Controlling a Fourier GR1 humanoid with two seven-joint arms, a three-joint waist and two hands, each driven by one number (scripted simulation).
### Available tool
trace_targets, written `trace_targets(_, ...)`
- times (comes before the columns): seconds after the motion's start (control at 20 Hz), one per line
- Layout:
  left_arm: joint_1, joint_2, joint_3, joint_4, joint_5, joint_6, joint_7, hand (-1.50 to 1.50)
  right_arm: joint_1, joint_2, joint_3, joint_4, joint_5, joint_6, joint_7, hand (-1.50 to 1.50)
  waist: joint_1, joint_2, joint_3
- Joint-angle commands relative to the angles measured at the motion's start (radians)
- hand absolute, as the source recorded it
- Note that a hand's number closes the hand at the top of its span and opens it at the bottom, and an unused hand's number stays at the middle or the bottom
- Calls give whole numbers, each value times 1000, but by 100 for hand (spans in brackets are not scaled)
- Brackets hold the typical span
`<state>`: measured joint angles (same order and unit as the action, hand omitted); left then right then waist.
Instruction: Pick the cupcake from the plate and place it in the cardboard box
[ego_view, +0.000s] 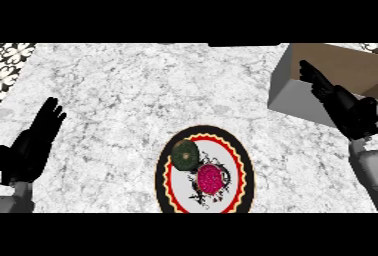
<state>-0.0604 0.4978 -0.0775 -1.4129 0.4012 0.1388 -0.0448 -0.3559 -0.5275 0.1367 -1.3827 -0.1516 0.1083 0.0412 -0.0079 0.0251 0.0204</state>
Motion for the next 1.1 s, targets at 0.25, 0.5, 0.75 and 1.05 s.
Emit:
trace_targets(0.25, -91, 117, -69, -83, -190, -42, -106, 0, -47, 26, -137, -367, 65, -315, 96, -150, -119, -78, -26)
trace_targets(0.5, -97, 67, -147, -122, -213, -58, -74, 0, 246, -25, 26, -638, 339, -420, 283, -150, -86, -50, -23)
trace_targets(0.75, -89, 54, -162, -132, -240, -62, -96, 0, 406, -121, 162, -845, 602, -388, 311, -150, -41, -39, -23)
trace_targets(1.05, -153, 30, -182, -135, -252, -82, -46, 0, 385, -188, 319, -988, 782, -186, 607, -150, -11, -30, -24)
